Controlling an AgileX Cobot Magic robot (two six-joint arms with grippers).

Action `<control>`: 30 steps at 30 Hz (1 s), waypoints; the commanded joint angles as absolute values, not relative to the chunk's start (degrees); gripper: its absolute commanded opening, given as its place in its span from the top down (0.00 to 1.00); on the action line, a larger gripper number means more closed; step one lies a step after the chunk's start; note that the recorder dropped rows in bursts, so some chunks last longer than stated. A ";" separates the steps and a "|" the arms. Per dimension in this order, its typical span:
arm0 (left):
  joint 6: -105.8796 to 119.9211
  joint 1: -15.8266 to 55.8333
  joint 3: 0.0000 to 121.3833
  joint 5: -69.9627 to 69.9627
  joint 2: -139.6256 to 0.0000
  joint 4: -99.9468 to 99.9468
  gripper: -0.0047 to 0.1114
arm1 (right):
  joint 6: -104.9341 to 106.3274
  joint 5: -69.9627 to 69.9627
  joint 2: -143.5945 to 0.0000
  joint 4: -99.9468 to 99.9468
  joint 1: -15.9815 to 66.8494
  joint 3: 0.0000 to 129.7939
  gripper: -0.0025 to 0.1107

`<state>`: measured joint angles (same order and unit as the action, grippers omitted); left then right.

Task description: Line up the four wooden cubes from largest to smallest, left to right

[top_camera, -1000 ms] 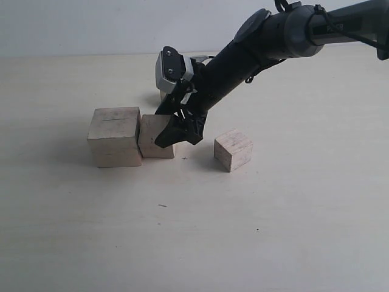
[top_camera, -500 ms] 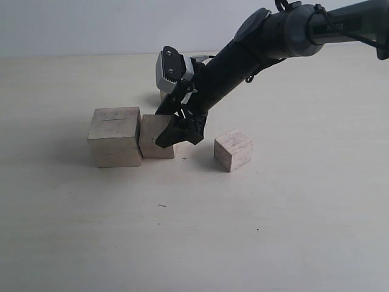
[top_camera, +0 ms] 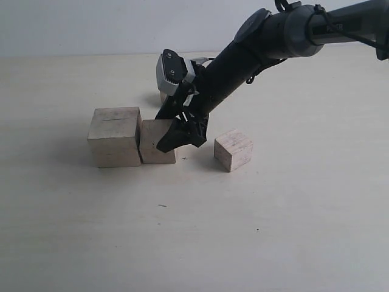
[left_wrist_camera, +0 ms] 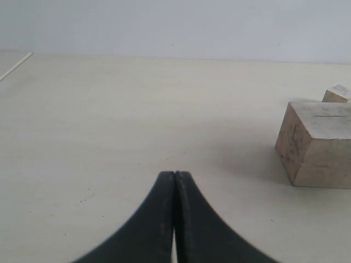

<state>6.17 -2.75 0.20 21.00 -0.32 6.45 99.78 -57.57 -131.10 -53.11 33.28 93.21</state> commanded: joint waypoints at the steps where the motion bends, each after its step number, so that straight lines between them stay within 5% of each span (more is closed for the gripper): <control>1: 5.69 -2.67 0.00 20.31 0.00 6.40 0.96 | 100.44 -56.83 -132.64 -51.98 33.36 92.97 0.38; 7: 5.69 -2.67 0.00 20.31 0.00 6.40 0.96 | 99.42 -53.05 -133.39 -54.94 33.36 92.97 0.17; 19: 5.69 -2.67 0.00 20.31 0.00 6.40 0.96 | 92.87 -54.50 -125.18 -51.23 33.17 92.97 0.16; 30: 5.69 -2.67 0.00 20.31 0.00 6.40 0.96 | 52.68 -64.81 -122.11 -30.95 34.63 92.97 0.25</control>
<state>6.17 -2.75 0.20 21.00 -0.32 6.45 57.10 -61.64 -122.26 -32.49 33.51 92.97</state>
